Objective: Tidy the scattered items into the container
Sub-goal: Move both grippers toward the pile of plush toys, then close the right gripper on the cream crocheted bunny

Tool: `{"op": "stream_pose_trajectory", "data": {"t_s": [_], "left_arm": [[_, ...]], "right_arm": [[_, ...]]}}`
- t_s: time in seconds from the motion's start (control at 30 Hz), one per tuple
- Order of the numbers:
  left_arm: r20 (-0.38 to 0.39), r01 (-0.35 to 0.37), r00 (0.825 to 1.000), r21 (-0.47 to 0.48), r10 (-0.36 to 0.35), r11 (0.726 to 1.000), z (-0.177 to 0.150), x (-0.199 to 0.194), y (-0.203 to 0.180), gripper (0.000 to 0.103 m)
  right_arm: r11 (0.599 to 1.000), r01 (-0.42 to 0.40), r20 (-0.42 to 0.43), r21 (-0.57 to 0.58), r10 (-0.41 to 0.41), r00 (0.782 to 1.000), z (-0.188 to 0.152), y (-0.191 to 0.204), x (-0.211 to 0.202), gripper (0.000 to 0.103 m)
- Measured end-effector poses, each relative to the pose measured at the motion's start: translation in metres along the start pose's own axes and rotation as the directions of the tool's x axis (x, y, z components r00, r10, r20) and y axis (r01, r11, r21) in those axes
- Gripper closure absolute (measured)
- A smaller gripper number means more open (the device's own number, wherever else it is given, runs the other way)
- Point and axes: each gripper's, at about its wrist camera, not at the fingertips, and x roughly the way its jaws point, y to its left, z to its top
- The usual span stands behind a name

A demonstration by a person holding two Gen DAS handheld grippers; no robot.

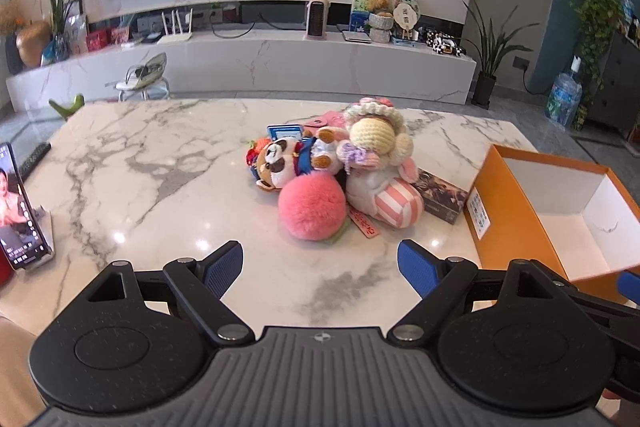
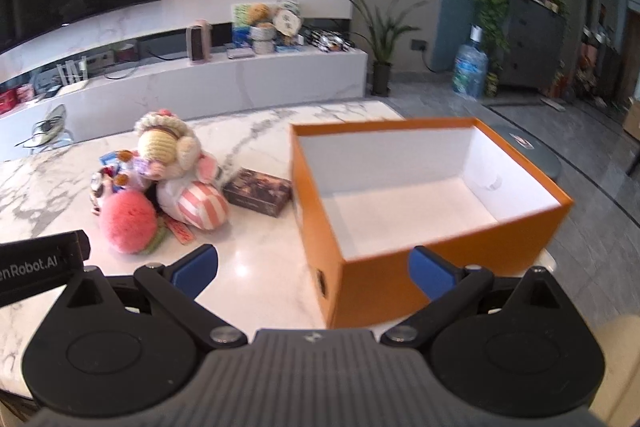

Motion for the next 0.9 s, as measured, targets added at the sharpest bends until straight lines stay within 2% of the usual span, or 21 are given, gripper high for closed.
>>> {"op": "stream_pose_trajectory", "data": {"t_s": [0.13, 0.2, 0.33, 0.4, 0.53, 0.57, 0.63, 0.67, 0.77, 0.8, 0.9], "left_arm": [[0.026, -0.023, 0.999, -0.010, 0.024, 1.000, 0.007, 0.006, 0.013, 0.003], [0.042, -0.034, 0.999, -0.006, 0.035, 0.999, 0.010, 0.009, 0.016, 0.003], [0.055, -0.047, 0.997, -0.003, 0.047, 0.999, 0.018, 0.017, 0.022, 0.003], [0.057, -0.042, 0.998, 0.002, 0.042, 0.999, 0.020, 0.021, 0.023, 0.003], [0.054, -0.047, 0.998, 0.024, 0.046, 0.999, 0.025, 0.031, 0.026, 0.003], [0.054, -0.050, 0.997, 0.034, 0.048, 0.998, 0.026, 0.034, 0.026, 0.006], [0.054, -0.062, 0.997, 0.052, 0.059, 0.997, 0.027, 0.041, 0.026, 0.028], [0.051, -0.063, 0.997, 0.057, 0.060, 0.996, 0.028, 0.045, 0.027, 0.032], [0.047, -0.051, 0.998, 0.062, 0.049, 0.997, 0.032, 0.057, 0.030, 0.033], [0.048, -0.045, 0.998, 0.060, 0.042, 0.997, 0.033, 0.060, 0.031, 0.031], [0.041, -0.022, 0.999, 0.042, 0.020, 0.999, 0.040, 0.071, 0.036, 0.016]], "right_arm": [[0.998, -0.054, 0.040, -0.044, 0.056, 0.998, 0.005, 0.015, 0.005, 0.002], [0.995, -0.073, 0.050, -0.067, 0.076, 0.996, 0.006, 0.022, 0.008, 0.005], [0.989, -0.115, 0.035, -0.095, 0.119, 0.992, 0.011, 0.034, 0.018, 0.009], [0.986, -0.131, 0.024, -0.106, 0.134, 0.991, 0.013, 0.039, 0.024, 0.024], [0.983, -0.143, -0.007, -0.116, 0.143, 0.990, 0.017, 0.046, 0.040, 0.037], [0.983, -0.140, -0.010, -0.121, 0.140, 0.990, 0.018, 0.048, 0.043, 0.044], [0.983, -0.129, -0.009, -0.133, 0.129, 0.992, 0.020, 0.051, 0.049, 0.053], [0.983, -0.122, -0.007, -0.139, 0.122, 0.992, 0.021, 0.052, 0.053, 0.058], [0.978, -0.145, -0.015, -0.148, 0.144, 0.989, 0.027, 0.057, 0.065, 0.058], [0.977, -0.156, -0.016, -0.145, 0.155, 0.988, 0.029, 0.059, 0.068, 0.057], [0.974, -0.179, -0.020, -0.139, 0.178, 0.984, 0.036, 0.063, 0.081, 0.043]]}}
